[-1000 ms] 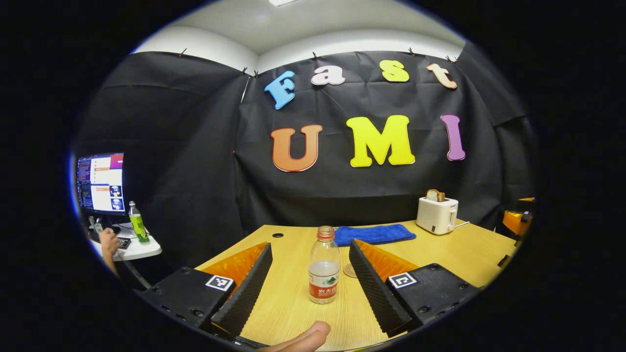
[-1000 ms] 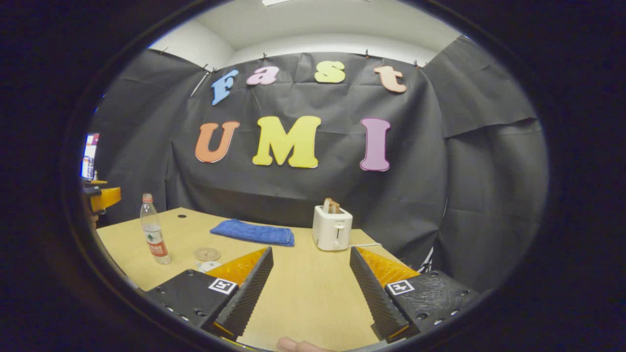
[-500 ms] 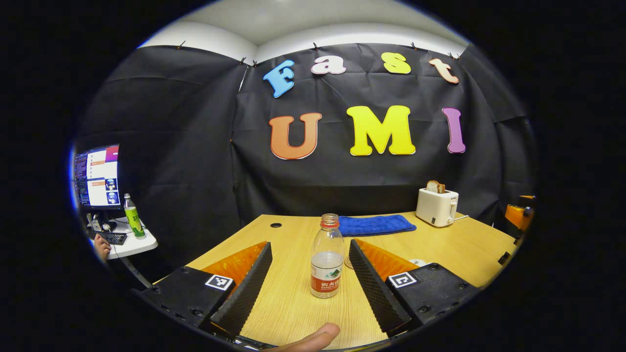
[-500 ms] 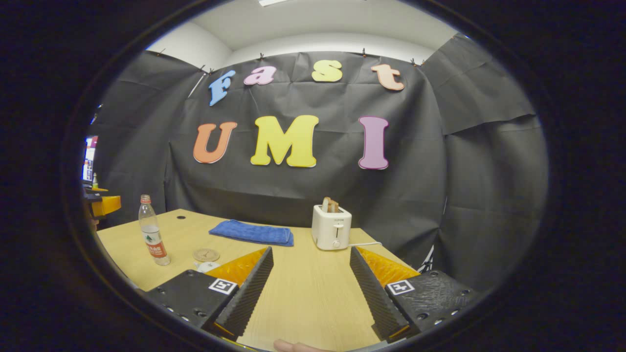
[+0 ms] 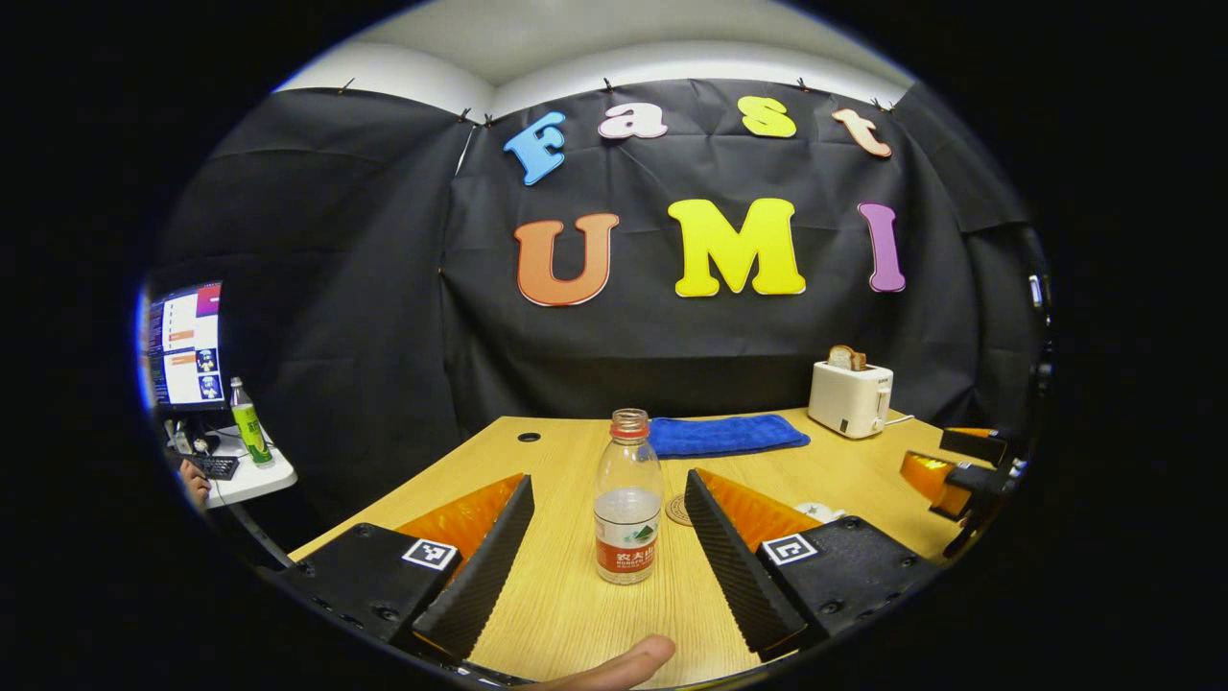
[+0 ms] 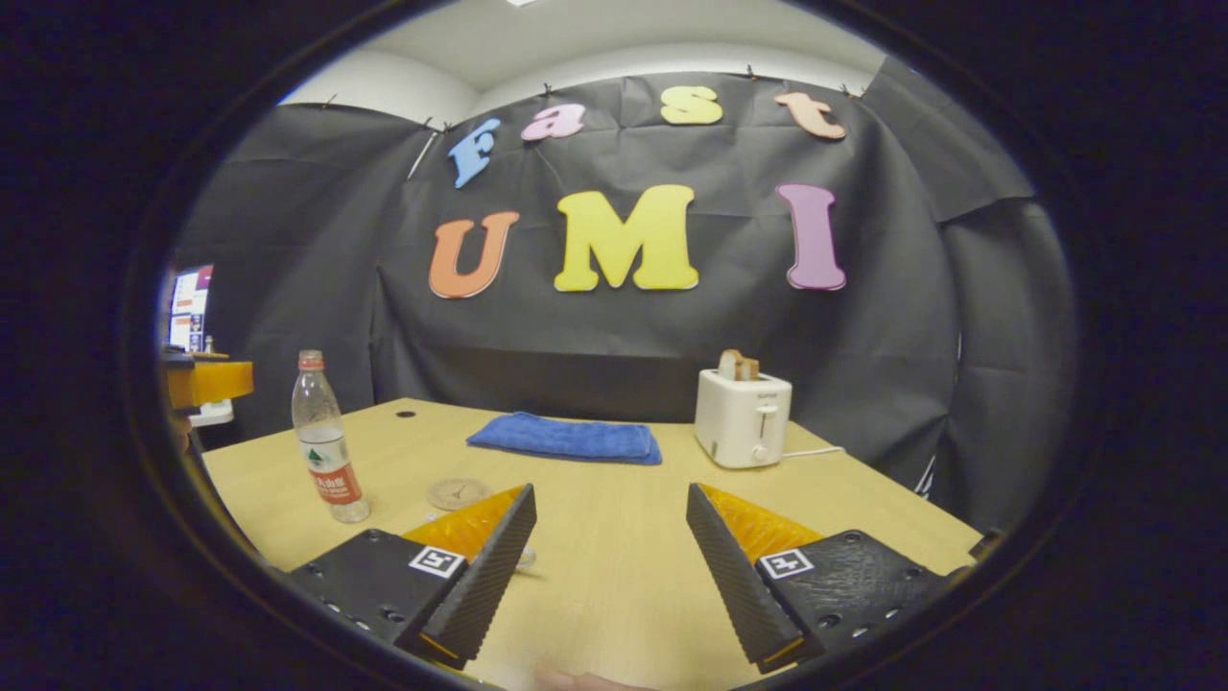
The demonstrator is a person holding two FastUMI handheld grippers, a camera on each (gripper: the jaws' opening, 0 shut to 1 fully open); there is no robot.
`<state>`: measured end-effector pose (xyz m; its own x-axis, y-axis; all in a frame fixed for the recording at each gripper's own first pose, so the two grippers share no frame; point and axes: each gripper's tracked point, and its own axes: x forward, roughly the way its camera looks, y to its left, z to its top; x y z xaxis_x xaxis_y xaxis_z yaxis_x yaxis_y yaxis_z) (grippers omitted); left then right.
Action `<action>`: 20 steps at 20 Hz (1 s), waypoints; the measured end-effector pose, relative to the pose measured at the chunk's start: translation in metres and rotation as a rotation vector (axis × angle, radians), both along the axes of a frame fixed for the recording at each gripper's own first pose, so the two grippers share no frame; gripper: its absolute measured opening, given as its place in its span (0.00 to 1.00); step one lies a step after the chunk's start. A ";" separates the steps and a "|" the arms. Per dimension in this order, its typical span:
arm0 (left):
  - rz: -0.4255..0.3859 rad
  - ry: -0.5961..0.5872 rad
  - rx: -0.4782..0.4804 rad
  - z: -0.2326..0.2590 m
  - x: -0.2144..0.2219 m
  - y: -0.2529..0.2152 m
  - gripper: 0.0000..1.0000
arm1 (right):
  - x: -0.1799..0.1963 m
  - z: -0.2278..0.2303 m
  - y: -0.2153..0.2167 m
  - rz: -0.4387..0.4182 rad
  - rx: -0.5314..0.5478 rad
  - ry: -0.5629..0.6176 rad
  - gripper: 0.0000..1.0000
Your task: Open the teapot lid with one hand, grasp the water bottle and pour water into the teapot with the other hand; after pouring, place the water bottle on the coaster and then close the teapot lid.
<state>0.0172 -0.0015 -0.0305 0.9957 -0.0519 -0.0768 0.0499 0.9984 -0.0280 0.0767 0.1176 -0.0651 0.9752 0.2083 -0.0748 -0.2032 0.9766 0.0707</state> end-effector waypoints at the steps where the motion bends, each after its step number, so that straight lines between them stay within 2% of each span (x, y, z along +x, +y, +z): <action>1: 0.002 0.002 -0.001 -0.001 0.000 0.001 0.99 | 0.003 -0.005 0.013 0.020 0.000 0.014 0.95; 3: 0.007 0.004 -0.006 -0.002 0.001 0.003 0.99 | 0.007 -0.008 0.033 0.048 -0.001 0.021 0.98; 4: 0.016 0.002 -0.003 -0.001 0.002 0.007 0.99 | 0.010 -0.007 0.047 0.061 -0.006 0.014 0.95; 9: 0.020 0.029 -0.013 -0.010 0.007 0.014 0.99 | 0.032 -0.022 0.085 0.061 -0.022 0.058 0.96; 11: 0.030 0.030 0.005 -0.011 0.009 0.020 0.99 | 0.040 -0.027 0.095 0.055 -0.038 0.064 0.97; 12: 0.031 0.033 0.009 -0.012 0.010 0.020 0.99 | 0.040 -0.030 0.096 0.053 -0.045 0.068 0.94; 15: 0.034 0.041 0.016 -0.016 0.011 0.022 0.99 | 0.048 -0.042 0.108 0.055 -0.057 0.088 0.93; 16: 0.039 0.043 0.016 -0.017 0.012 0.024 0.99 | 0.048 -0.043 0.111 0.058 -0.054 0.090 0.80; 18: 0.037 0.043 0.013 -0.016 0.013 0.022 0.99 | 0.050 -0.043 0.112 0.051 -0.055 0.087 0.70; 20: 0.039 0.048 0.007 -0.019 0.014 0.024 0.99 | 0.051 -0.045 0.113 0.052 -0.052 0.094 0.51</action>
